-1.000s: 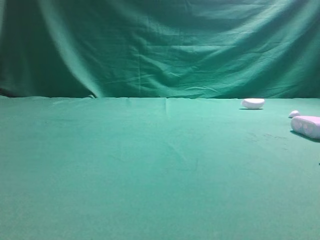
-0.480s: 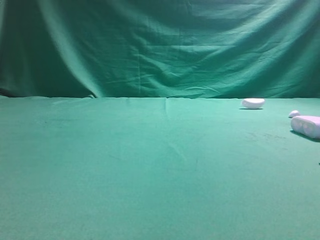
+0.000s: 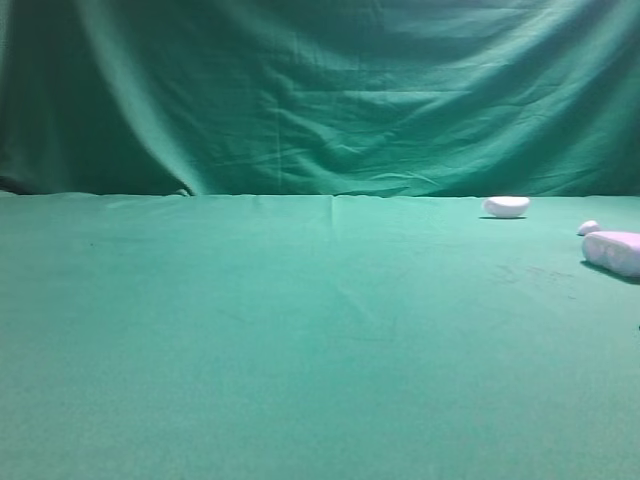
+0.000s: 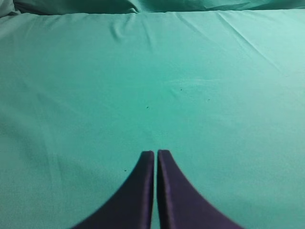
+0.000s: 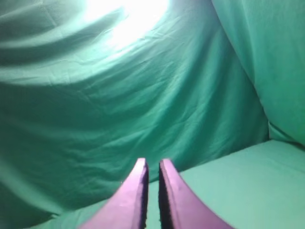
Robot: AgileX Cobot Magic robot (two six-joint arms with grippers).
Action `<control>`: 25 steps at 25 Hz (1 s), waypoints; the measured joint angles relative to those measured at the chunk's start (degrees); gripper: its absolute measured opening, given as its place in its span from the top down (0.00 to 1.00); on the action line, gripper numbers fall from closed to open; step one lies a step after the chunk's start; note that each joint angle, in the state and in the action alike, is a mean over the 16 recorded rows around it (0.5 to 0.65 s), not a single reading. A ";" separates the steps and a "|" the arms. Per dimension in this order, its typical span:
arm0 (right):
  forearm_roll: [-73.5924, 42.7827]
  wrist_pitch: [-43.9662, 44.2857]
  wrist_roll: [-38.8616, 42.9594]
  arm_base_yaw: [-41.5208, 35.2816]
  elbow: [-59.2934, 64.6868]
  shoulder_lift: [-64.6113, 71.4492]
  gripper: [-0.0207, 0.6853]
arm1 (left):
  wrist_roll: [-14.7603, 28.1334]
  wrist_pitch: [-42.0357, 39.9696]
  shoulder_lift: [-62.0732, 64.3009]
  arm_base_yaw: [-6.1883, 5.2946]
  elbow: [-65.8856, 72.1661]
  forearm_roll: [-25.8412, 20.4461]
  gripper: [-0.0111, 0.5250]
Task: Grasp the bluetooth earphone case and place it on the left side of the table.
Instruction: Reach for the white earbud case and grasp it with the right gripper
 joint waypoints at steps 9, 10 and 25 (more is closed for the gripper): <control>1.88 18.81 -1.76 0.00 -14.50 16.93 0.91 | 0.00 0.00 0.00 0.00 0.00 0.00 0.98; 2.08 20.59 -2.00 0.00 -15.94 19.39 0.91 | 0.00 0.00 0.00 0.00 0.00 0.00 0.98; 1.24 38.40 -11.76 3.22 -33.27 53.11 0.96 | 0.00 0.00 0.00 0.00 0.00 0.00 0.98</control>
